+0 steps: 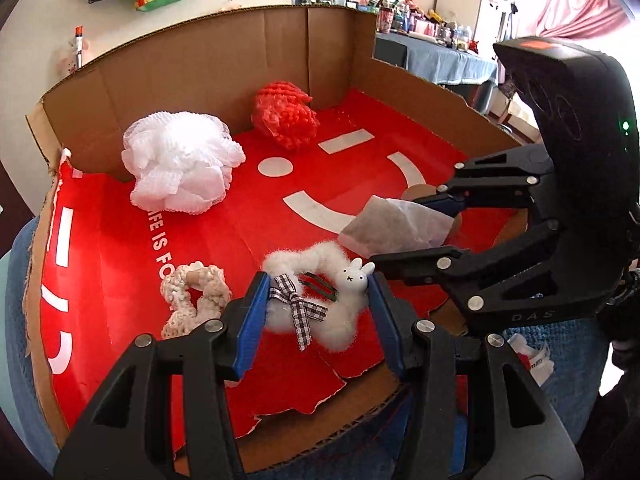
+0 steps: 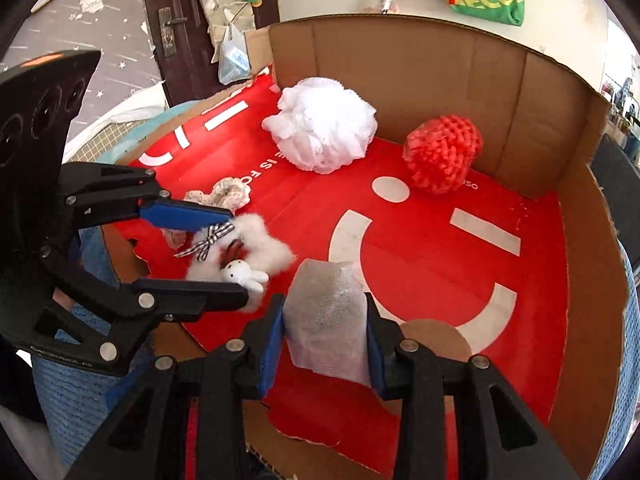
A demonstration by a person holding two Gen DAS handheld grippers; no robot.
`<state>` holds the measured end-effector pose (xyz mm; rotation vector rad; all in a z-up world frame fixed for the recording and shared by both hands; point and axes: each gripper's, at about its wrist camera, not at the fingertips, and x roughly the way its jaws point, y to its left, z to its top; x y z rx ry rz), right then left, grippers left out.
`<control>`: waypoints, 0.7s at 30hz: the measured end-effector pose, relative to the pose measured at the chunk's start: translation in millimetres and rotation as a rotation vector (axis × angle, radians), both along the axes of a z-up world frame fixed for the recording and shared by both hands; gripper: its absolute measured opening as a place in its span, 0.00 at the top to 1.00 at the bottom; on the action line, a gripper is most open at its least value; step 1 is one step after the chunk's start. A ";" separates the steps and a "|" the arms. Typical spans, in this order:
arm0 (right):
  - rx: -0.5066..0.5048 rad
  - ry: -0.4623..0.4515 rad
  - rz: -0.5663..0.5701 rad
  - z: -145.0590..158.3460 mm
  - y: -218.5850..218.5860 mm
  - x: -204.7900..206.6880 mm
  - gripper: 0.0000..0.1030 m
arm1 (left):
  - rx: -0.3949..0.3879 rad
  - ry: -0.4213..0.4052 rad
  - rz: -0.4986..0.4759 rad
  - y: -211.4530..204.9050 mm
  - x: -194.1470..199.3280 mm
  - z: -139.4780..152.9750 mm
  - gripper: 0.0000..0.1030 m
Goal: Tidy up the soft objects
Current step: 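Carry the white cloth and bunny tie into the box and lower them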
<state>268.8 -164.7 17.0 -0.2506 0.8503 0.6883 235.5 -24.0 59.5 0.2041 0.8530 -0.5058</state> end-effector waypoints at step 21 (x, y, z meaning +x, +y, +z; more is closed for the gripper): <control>0.005 0.010 0.025 -1.1 3.1 6.6 0.56 | 0.017 0.024 -0.006 0.5 9.2 -9.5 0.53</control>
